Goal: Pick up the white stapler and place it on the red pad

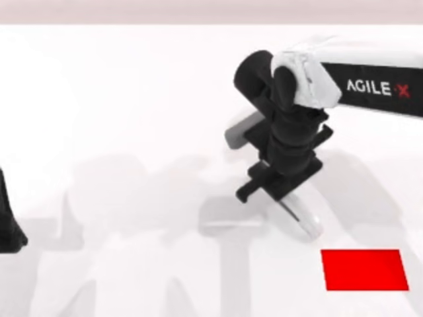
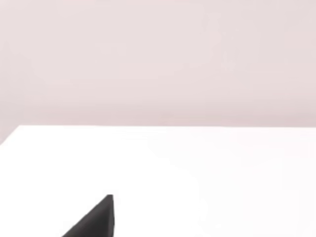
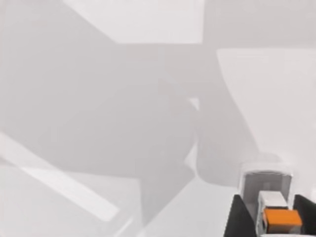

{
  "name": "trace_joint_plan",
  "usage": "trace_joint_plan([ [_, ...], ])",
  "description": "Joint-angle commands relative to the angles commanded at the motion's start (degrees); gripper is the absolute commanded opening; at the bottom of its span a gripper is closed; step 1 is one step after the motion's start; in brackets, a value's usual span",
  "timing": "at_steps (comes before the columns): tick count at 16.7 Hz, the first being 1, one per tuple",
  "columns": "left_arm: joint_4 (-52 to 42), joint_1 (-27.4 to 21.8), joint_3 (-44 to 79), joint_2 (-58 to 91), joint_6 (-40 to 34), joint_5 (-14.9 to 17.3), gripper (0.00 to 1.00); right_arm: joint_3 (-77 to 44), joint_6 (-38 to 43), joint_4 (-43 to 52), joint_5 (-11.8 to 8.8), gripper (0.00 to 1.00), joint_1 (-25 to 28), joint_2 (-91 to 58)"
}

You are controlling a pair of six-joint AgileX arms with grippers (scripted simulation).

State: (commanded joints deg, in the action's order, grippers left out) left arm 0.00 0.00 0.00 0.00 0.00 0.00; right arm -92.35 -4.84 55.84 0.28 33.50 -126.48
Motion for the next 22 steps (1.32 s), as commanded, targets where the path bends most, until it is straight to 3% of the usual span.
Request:
trace_joint_plan([
  [9,0.00,0.00,0.00,0.00,0.00,0.00,1.00,-0.95,0.00,0.97,-0.02,0.00,-0.03,0.18],
  [17,0.00,0.00,0.00,0.00,0.00,0.00,1.00,-14.97,-0.09,19.04,-0.05,0.00,0.31,3.61],
  [22,0.00,0.00,0.00,0.00,0.00,0.00,1.00,-16.29,-0.04,20.47,-0.07,0.00,0.04,4.03],
])
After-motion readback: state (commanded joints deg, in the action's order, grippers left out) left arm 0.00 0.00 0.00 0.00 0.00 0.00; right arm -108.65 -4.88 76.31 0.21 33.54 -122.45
